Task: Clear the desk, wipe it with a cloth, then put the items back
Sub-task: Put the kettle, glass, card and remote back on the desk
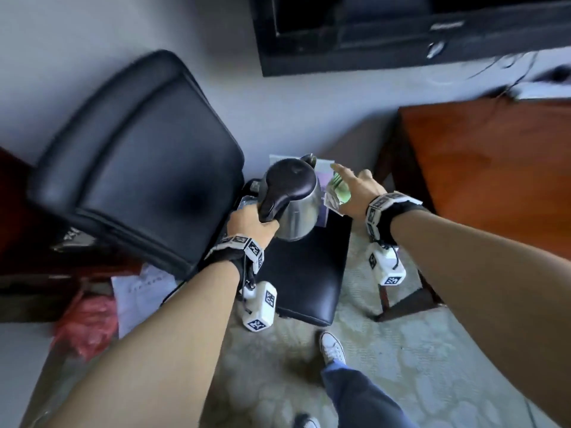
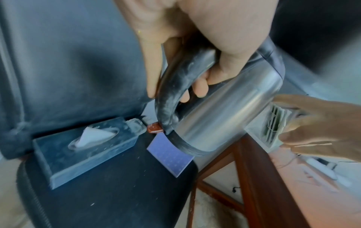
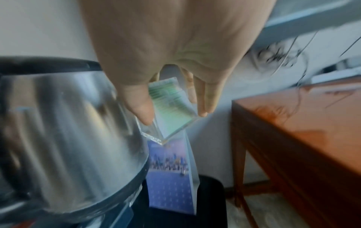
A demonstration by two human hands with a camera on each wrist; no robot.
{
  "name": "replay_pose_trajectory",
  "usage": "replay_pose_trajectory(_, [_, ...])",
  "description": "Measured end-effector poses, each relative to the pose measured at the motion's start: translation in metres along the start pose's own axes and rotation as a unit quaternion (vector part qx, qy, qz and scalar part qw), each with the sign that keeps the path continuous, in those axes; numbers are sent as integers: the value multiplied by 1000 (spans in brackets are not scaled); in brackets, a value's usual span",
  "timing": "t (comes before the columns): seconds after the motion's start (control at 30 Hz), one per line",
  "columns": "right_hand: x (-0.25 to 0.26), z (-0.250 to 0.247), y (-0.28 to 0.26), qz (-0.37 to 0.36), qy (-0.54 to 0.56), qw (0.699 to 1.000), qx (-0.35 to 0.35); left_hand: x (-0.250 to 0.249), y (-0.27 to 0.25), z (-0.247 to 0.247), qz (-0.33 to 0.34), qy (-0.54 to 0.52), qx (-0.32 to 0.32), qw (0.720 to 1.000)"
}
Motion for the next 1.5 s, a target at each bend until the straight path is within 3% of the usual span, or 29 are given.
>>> replay_pose_trajectory(0.13, [7, -81, -77, 24, 2, 996, -91, -61, -42, -54, 55, -23, -15, 998])
replay_pose_trajectory(0.27, [3, -148, -157, 39, -1, 992, -123, -129, -84, -92, 114, -67, -4, 991])
replay_pose_trajectory(0.5, [-57, -255, -268, 121, -19, 977, -173, -257, -157, -99, 207, -101, 20, 973])
replay_pose_trajectory(0.7, [-136, -306, -335, 181, -11, 958, -224, -350, -211, -43, 272, -120, 27, 954])
replay_pose_trajectory(1.1, [-335, -397, -424, 227, -3, 933, -280, -527, -292, 97, 310, -135, 64, 939])
replay_pose_trajectory(1.3, [-417, -426, -443, 239, 5, 932, -274, -598, -319, 153, 309, -147, 91, 935])
replay_pose_trajectory(1.5, [-504, -449, -433, 269, 13, 924, -273, -664, -313, 216, 311, -138, 118, 933])
Point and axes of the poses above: each hand's wrist, its own y-axis towards the middle knuckle, its own z-axis out of the palm, x = y × z, the point moved 7 cm from there along y, towards the middle knuckle, and after that the axes turned 1 degree about -z, right-handed, at the moved point
